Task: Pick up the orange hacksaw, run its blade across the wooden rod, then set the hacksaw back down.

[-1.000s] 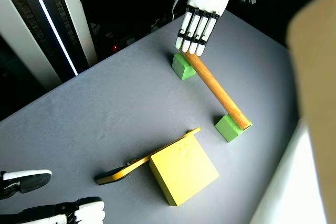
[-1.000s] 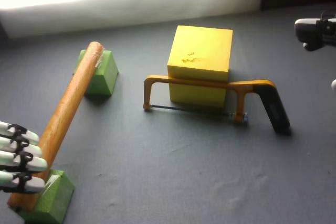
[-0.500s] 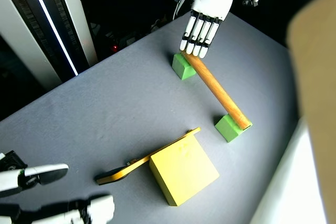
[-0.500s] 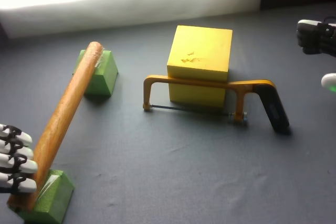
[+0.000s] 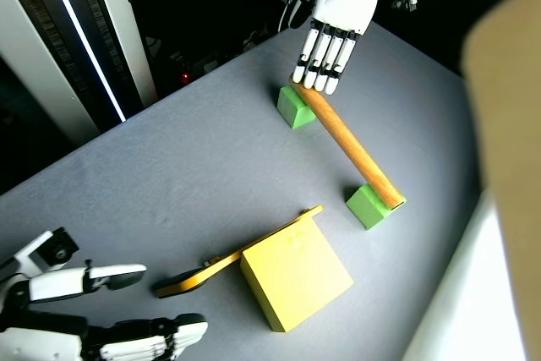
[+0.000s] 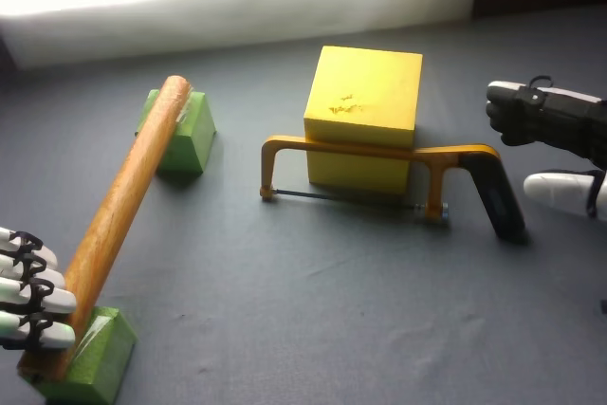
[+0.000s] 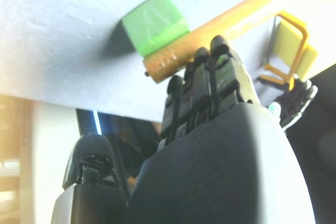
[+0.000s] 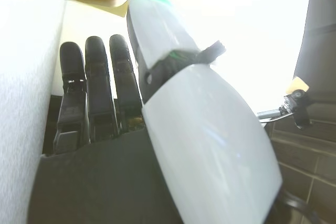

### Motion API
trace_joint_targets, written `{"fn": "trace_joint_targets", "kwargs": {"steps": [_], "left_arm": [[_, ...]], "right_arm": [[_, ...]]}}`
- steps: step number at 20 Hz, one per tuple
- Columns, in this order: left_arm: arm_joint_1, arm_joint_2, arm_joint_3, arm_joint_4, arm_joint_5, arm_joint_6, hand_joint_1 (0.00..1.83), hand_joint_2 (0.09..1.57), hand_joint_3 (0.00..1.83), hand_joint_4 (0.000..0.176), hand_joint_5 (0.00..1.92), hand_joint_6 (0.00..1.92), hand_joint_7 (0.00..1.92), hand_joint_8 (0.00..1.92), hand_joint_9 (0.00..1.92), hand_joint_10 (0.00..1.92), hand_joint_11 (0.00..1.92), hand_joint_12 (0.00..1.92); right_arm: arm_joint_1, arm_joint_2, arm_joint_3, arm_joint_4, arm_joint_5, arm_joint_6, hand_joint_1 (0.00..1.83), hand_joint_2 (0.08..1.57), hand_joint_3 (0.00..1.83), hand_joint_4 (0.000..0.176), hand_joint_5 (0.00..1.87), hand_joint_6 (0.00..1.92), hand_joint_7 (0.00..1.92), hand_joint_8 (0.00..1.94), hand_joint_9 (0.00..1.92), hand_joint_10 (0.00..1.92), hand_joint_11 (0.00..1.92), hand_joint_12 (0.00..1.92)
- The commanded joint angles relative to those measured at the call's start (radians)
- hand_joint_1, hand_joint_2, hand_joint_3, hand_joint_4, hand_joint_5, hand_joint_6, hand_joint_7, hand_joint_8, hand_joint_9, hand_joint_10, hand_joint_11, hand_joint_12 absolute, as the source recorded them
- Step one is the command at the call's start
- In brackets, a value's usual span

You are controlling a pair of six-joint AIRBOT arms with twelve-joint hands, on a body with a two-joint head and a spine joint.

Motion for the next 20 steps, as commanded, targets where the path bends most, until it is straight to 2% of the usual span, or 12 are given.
{"fn": "trace_joint_targets", "kwargs": {"steps": [1,2,5,7,8,10,12,14,17,20], "left_arm": [[-0.004,-0.001,0.006,-0.027,-0.001,0.004,0.08,1.26,0.0,0.0,0.1,0.0,0.06,0.0,0.09,0.0,0.0,0.28],[-0.004,-0.002,0.01,-0.031,-0.001,0.009,0.07,1.26,0.0,0.0,0.11,0.0,0.06,0.0,0.1,0.0,0.0,0.31],[0.001,-0.006,0.02,-0.047,-0.001,0.019,0.08,1.26,0.0,0.0,0.13,0.01,0.07,0.0,0.1,0.0,0.0,0.31],[0.005,-0.008,0.023,-0.054,0.002,0.023,0.07,1.27,0.0,0.0,0.15,0.01,0.07,0.0,0.09,0.0,0.0,0.34],[0.005,-0.009,0.026,-0.054,0.002,0.025,0.06,1.27,0.0,0.0,0.15,0.01,0.08,0.01,0.1,0.0,0.0,0.34],[0.004,-0.012,0.03,-0.054,0.002,0.026,0.05,1.27,0.0,0.0,0.16,0.01,0.08,0.0,0.1,0.0,0.0,0.34],[0.004,-0.017,0.034,-0.055,0.003,0.027,0.06,1.27,0.0,0.0,0.17,0.0,0.11,0.01,0.13,0.01,0.0,0.45],[0.002,-0.019,0.031,-0.062,0.011,0.027,0.08,1.27,0.0,0.0,0.16,0.0,0.1,0.0,0.12,0.0,0.0,0.41],[0.001,-0.021,0.029,-0.064,0.012,0.027,0.08,1.27,0.0,0.0,0.15,0.0,0.09,0.0,0.11,0.01,0.0,0.37],[0.005,-0.021,0.031,-0.064,0.012,0.03,0.11,1.26,0.0,0.0,0.13,0.0,0.08,0.0,0.11,0.0,0.0,0.38]], "right_arm": [[0.012,-0.004,0.006,0.034,0.091,0.0,1.17,1.2,0.0,0.0,0.29,0.01,0.33,0.0,0.35,0.01,0.0,1.04],[0.015,-0.008,0.011,0.034,0.085,-0.01,1.11,1.24,0.02,0.0,0.29,0.0,0.33,0.0,0.35,0.01,0.0,1.03],[0.021,-0.029,0.039,0.03,0.082,-0.011,1.14,1.23,0.0,0.0,0.28,0.0,0.32,0.0,0.34,0.0,0.0,0.98],[0.027,-0.038,0.042,0.03,0.082,-0.014,1.12,1.24,0.0,0.0,0.26,0.0,0.31,0.0,0.34,0.0,0.0,0.99],[0.032,-0.041,0.042,0.021,0.086,-0.014,1.13,1.24,0.0,0.0,0.29,0.01,0.33,0.0,0.37,0.01,0.0,1.06],[0.045,-0.048,0.042,0.003,0.088,-0.004,1.14,1.24,0.0,0.0,0.28,0.0,0.31,0.0,0.35,0.0,0.0,1.02],[0.053,-0.051,0.042,-0.004,0.09,-0.004,1.14,1.24,0.0,0.0,0.26,0.0,0.3,0.0,0.34,0.0,0.0,0.96],[0.061,-0.057,0.042,-0.004,0.085,-0.007,1.14,1.23,0.0,0.0,0.27,0.01,0.31,0.01,0.36,0.01,0.0,1.0],[0.065,-0.066,0.042,-0.005,0.082,-0.018,1.14,1.24,0.0,0.0,0.27,0.0,0.3,0.0,0.32,0.0,0.0,0.91],[0.074,-0.078,0.042,-0.016,0.065,-0.025,1.17,1.21,0.0,0.0,0.3,0.01,0.34,0.01,0.35,0.01,0.0,0.97]]}}
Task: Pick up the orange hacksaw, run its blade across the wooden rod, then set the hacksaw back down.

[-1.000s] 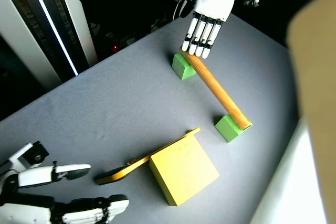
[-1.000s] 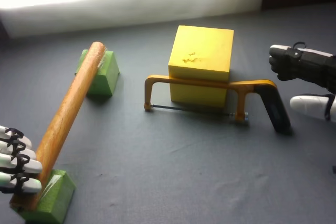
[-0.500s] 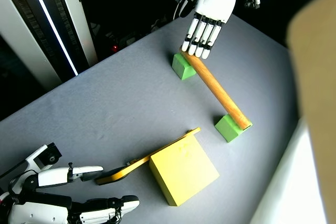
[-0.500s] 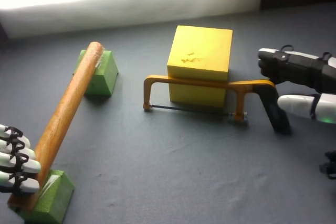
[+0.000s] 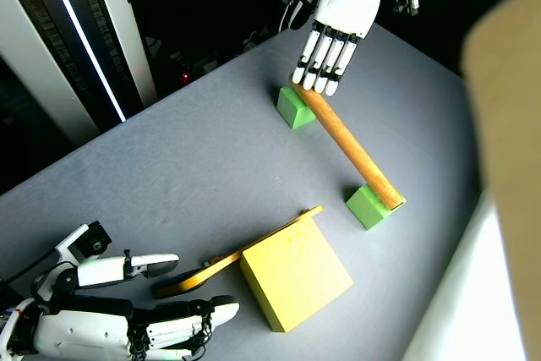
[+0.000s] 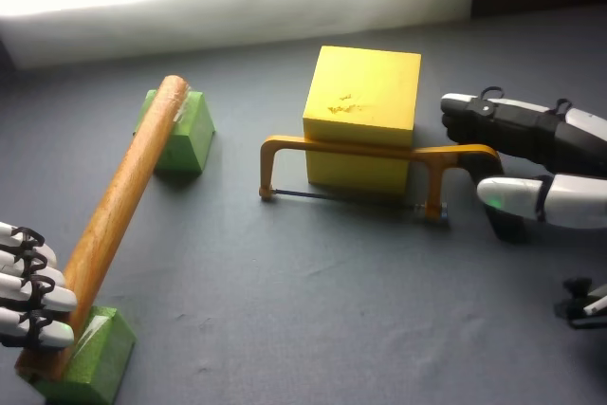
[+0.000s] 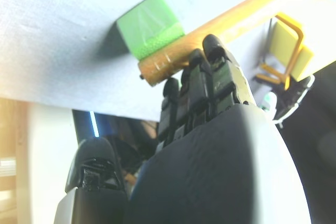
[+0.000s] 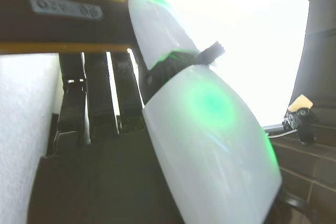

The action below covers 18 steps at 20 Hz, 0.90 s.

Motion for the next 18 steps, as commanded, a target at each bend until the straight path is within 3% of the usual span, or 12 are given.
{"fn": "trace_joint_targets", "kwargs": {"steps": [1,9,12,14,18], "left_arm": [[-0.004,-0.002,0.007,-0.03,0.017,0.005,0.09,1.26,0.0,0.0,0.13,0.0,0.09,0.0,0.11,0.0,0.0,0.38],[-0.003,-0.009,0.018,-0.03,0.018,0.005,0.1,1.27,0.0,0.0,0.15,0.0,0.1,0.0,0.13,0.0,0.0,0.38],[-0.004,-0.009,0.017,-0.03,0.018,0.005,0.12,1.27,0.0,0.0,0.12,0.0,0.07,0.0,0.1,0.0,0.0,0.3],[-0.004,-0.009,0.018,-0.03,0.018,0.005,0.12,1.26,0.0,0.0,0.16,0.01,0.1,0.01,0.14,0.01,0.0,0.42],[-0.006,-0.009,0.018,-0.037,0.018,0.006,0.13,1.27,0.0,0.0,0.15,0.0,0.1,0.0,0.14,0.0,0.0,0.42]], "right_arm": [[0.013,-0.003,0.001,0.03,0.114,0.001,1.17,1.22,0.0,0.0,0.3,0.01,0.34,0.01,0.36,0.01,0.0,0.99],[0.037,-0.028,0.001,0.013,0.09,-0.03,1.12,1.26,0.01,0.0,0.26,0.0,0.29,0.0,0.32,0.0,0.0,0.88],[0.036,-0.029,0.001,0.013,0.093,-0.037,1.14,1.24,0.0,0.0,0.26,0.01,0.3,0.01,0.32,0.01,0.0,0.87],[0.034,-0.029,0.001,0.013,0.098,-0.038,1.15,1.23,0.0,0.0,0.28,0.01,0.32,0.01,0.33,0.01,0.0,0.92],[0.029,-0.026,0.001,0.014,0.104,-0.037,1.11,1.24,0.0,0.0,0.26,0.0,0.3,0.0,0.32,0.01,0.0,0.92]]}}
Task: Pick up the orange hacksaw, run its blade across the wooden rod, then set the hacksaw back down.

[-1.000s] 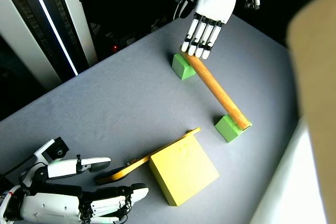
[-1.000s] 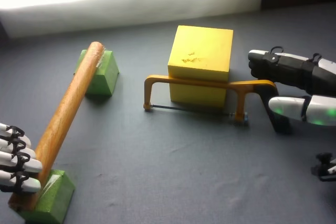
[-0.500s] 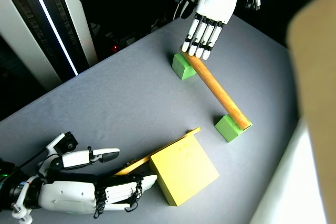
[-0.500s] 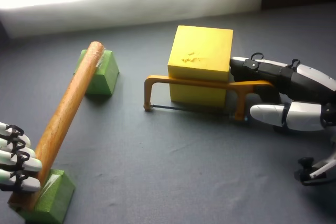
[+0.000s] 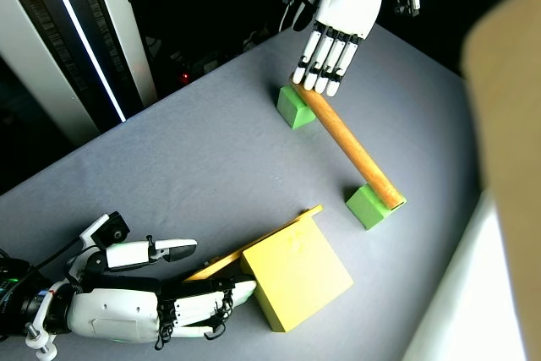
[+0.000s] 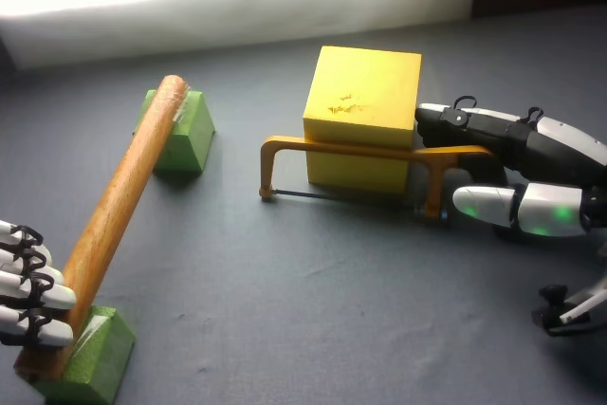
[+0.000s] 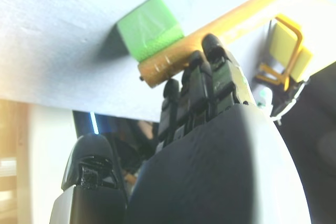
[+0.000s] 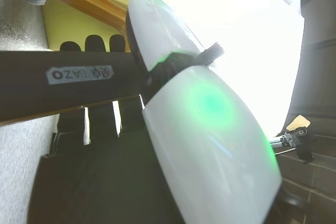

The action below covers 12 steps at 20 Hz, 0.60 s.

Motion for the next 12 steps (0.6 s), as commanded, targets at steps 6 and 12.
{"fn": "trace_joint_targets", "kwargs": {"steps": [6,12], "left_arm": [[-0.007,-0.003,0.006,-0.038,0.022,0.007,0.11,1.27,0.0,0.0,0.14,0.0,0.08,0.0,0.12,0.0,0.0,0.35],[-0.007,-0.003,0.004,-0.044,0.022,0.011,0.13,1.27,0.0,0.0,0.16,0.01,0.09,0.01,0.13,0.01,0.0,0.37]], "right_arm": [[0.002,0.004,0.001,0.046,0.129,-0.013,1.07,1.28,0.01,0.0,0.26,0.0,0.3,0.0,0.31,0.0,0.0,0.89],[-0.001,0.003,0.001,0.052,0.138,-0.027,1.15,1.22,0.0,0.0,0.29,0.01,0.32,0.01,0.33,0.01,0.0,0.94]]}}
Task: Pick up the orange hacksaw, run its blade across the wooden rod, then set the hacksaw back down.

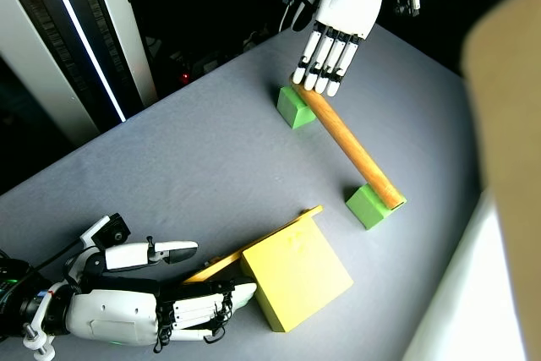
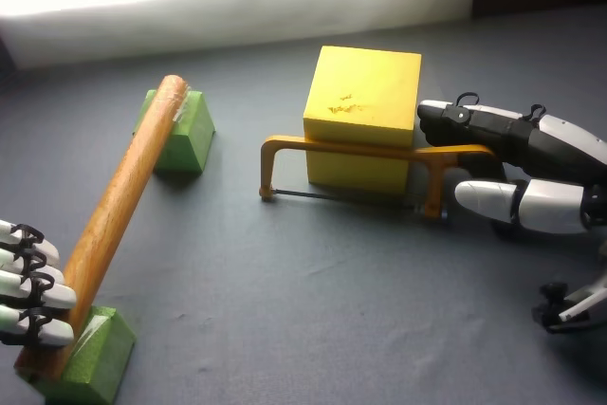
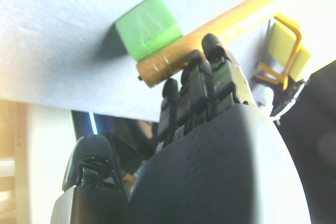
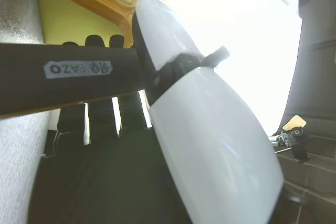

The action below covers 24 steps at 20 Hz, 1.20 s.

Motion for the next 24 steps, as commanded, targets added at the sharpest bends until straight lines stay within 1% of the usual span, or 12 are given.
{"fn": "trace_joint_targets", "kwargs": {"steps": [1,5,8,9,10,12,14,18,19,20,21,24], "left_arm": [[-0.006,-0.003,0.004,-0.039,0.02,0.008,0.12,1.27,0.0,0.0,0.16,0.0,0.09,0.0,0.12,0.0,0.0,0.36],[-0.006,-0.003,0.004,-0.044,0.02,0.009,0.11,1.27,0.0,0.0,0.18,0.01,0.09,0.0,0.14,0.0,0.0,0.44],[-0.006,-0.003,0.004,-0.045,0.02,0.01,0.08,1.28,0.0,0.0,0.18,0.0,0.08,0.0,0.13,0.01,0.0,0.4],[-0.006,-0.003,0.004,-0.045,0.02,0.01,0.07,1.28,0.0,0.0,0.16,0.0,0.08,0.0,0.13,0.0,0.0,0.4],[-0.006,-0.003,0.003,-0.045,0.018,0.01,0.07,1.28,0.0,0.0,0.14,0.0,0.08,0.0,0.12,0.0,0.0,0.4],[-0.006,-0.003,0.003,-0.047,0.018,0.011,0.07,1.28,0.0,0.0,0.15,0.0,0.08,0.0,0.12,0.0,0.0,0.42],[-0.006,-0.002,0.003,-0.051,0.018,0.012,0.08,1.27,0.0,0.0,0.16,0.0,0.09,0.0,0.13,0.0,0.0,0.43],[-0.006,0.0,0.001,-0.056,0.018,0.014,0.1,1.27,0.0,0.0,0.16,0.0,0.09,0.0,0.13,0.0,0.0,0.4],[-0.006,0.002,0.0,-0.056,0.018,0.014,0.09,1.27,0.0,0.0,0.15,0.0,0.09,0.0,0.13,0.0,0.0,0.38],[-0.006,0.004,-0.002,-0.056,0.018,0.014,0.08,1.27,0.0,0.0,0.16,0.0,0.09,0.0,0.13,0.0,0.0,0.38],[-0.006,0.005,-0.003,-0.057,0.018,0.014,0.08,1.27,0.0,0.0,0.16,0.01,0.09,0.0,0.13,0.0,0.0,0.38],[-0.006,0.005,-0.003,-0.059,0.018,0.014,0.07,1.27,0.0,0.0,0.17,0.01,0.09,0.0,0.12,0.0,0.0,0.42]], "right_arm": [[0.002,0.002,0.001,0.033,0.131,0.005,1.16,1.2,0.0,0.0,0.32,0.01,0.37,0.02,0.37,0.02,0.0,1.02],[-0.008,0.0,0.001,0.037,0.139,-0.006,1.12,1.18,0.0,0.0,0.45,0.02,0.5,0.01,0.49,0.02,0.04,1.25],[-0.008,0.0,0.001,0.043,0.142,-0.009,1.2,1.15,0.0,0.0,0.79,0.04,0.82,0.04,0.81,0.1,0.31,1.28],[-0.007,-0.001,0.001,0.046,0.142,-0.012,1.22,1.13,0.0,0.0,0.85,0.89,1.01,0.74,1.01,0.2,0.58,1.33],[-0.006,-0.001,0.001,0.052,0.142,-0.019,1.34,1.12,0.0,0.0,0.88,0.97,1.01,0.87,0.95,1.04,0.74,1.43],[-0.008,-0.001,0.001,0.057,0.143,-0.025,1.25,1.1,0.0,0.0,0.97,0.91,1.08,0.95,1.02,0.94,0.85,1.5],[-0.011,-0.002,0.001,0.059,0.144,-0.033,1.26,1.1,0.0,0.0,0.98,0.83,1.07,1.06,1.03,1.15,0.94,1.62],[-0.011,-0.004,-0.001,0.059,0.155,-0.042,1.27,1.08,0.0,0.0,0.98,0.84,1.14,0.92,1.19,0.87,1.09,1.34],[-0.011,-0.004,-0.003,0.059,0.164,-0.042,1.36,1.1,0.0,0.0,0.9,0.88,1.04,0.91,1.06,1.15,1.07,1.34],[-0.011,-0.002,-0.006,0.059,0.175,-0.042,1.38,1.11,0.0,0.0,0.86,0.92,1.0,0.94,1.0,1.25,1.04,1.38],[-0.011,0.012,-0.023,0.065,0.183,-0.049,1.29,1.1,0.0,0.0,0.95,0.88,1.09,0.96,1.09,1.07,1.04,1.39],[-0.01,0.067,-0.11,0.132,0.214,-0.127,1.27,1.09,0.0,0.0,0.97,0.87,1.13,0.95,1.15,0.94,1.06,1.38]]}}
